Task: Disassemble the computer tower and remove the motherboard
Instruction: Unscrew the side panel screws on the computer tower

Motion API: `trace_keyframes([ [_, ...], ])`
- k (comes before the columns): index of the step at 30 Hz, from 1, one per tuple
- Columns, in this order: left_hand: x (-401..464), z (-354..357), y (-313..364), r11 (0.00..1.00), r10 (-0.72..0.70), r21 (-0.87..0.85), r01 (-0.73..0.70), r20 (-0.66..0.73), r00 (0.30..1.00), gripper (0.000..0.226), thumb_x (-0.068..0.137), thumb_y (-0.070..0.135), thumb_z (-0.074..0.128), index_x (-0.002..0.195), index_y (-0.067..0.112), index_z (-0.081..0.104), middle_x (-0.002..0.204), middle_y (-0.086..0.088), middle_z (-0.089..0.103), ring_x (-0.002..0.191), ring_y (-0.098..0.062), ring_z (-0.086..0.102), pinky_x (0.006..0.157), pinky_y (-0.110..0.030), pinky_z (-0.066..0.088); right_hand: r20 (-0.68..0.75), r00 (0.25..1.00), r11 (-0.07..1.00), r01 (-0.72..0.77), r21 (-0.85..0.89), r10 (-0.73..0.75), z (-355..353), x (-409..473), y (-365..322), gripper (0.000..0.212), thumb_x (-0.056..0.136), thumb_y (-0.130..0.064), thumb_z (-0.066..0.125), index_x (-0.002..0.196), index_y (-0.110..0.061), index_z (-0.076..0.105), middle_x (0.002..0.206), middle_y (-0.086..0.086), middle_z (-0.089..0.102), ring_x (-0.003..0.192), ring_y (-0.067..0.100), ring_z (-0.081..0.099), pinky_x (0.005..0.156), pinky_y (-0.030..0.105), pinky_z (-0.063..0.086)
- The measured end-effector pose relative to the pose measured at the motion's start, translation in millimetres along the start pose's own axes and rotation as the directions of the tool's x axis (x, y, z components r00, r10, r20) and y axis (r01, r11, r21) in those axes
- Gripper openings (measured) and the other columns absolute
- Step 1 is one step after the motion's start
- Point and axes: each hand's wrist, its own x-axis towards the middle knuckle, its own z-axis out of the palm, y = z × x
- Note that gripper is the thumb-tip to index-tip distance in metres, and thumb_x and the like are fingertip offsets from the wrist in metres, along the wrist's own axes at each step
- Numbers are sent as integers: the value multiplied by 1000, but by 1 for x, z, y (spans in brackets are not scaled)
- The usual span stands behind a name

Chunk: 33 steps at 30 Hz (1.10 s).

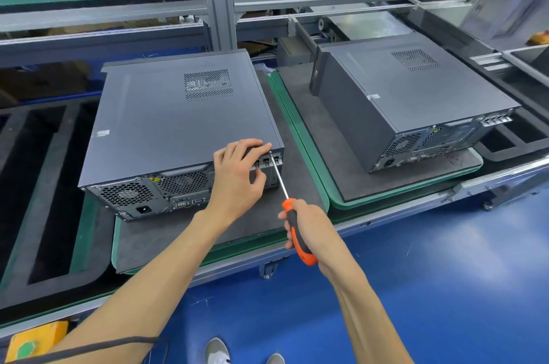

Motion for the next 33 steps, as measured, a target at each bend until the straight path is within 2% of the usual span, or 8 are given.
trace_keyframes([
  [2, 2, -2, -1, 996, 46, 70, -46, -6, 999, 43, 85, 17, 65, 127, 25, 62, 124, 7, 58, 116, -16, 50, 97, -33, 30, 29, 996, 996, 82, 40, -83, 1, -5, 4, 22, 101, -27, 58, 106, -6, 52, 80, 10, 59, 54, 17, 63, 53, 34, 57],
  [4, 7, -3, -1, 987, 102, 130, -99, -19, 995, 36, 87, 20, 67, 123, 22, 64, 119, 4, 60, 110, -18, 53, 93, -35, 33, 35, 991, 992, 129, 4, -129, 1, -10, 5, 32, 98, -32, 65, 112, -13, 43, 72, 7, 63, 51, 18, 59, 49, 32, 54],
  [6, 12, -5, -1, 981, 139, 139, -133, -28, 990, 29, 88, 19, 67, 117, 20, 66, 112, 2, 61, 105, -19, 54, 90, -35, 36, -30, 992, 990, 122, -71, -124, 0, -11, -2, 33, 99, -46, 57, 106, -14, 48, 57, 0, 57, 45, 16, 49, 45, 29, 44],
  [7, 14, -6, -1, 980, 153, 132, -149, -26, 988, 26, 88, 17, 67, 114, 20, 66, 110, 1, 61, 102, -20, 54, 88, -35, 36, -40, 995, 995, 91, -48, -93, -1, -10, -7, 34, 102, -47, 49, 101, -13, 53, 54, 0, 54, 43, 16, 46, 44, 28, 41],
  [10, 19, -8, -4, 976, 186, 113, -184, -5, 983, 23, 88, 14, 67, 111, 18, 66, 106, 0, 60, 100, -21, 54, 87, -34, 37, 10, 1000, 993, -4, 122, 2, -1, -11, -20, 39, 105, -30, 36, 88, -6, 62, 51, 3, 48, 41, 15, 43, 43, 25, 36],
  [19, 27, -9, -7, 981, 183, 68, -184, 13, 983, 24, 85, 14, 70, 108, 19, 66, 103, 4, 59, 97, -19, 53, 84, -34, 38, 61, 996, 998, -60, -7, 60, 1, -16, -13, 35, 104, -28, 37, 88, -6, 59, 54, 2, 48, 44, 16, 42, 44, 26, 38],
  [33, 26, -8, -7, 987, 154, 44, -153, -6, 988, 22, 86, 18, 70, 108, 20, 68, 104, 5, 60, 99, -16, 52, 86, -29, 33, 39, 997, 998, -64, 21, 63, 1, -18, -14, 34, 104, -27, 38, 87, -6, 57, 53, 2, 48, 43, 15, 42, 44, 26, 36],
])
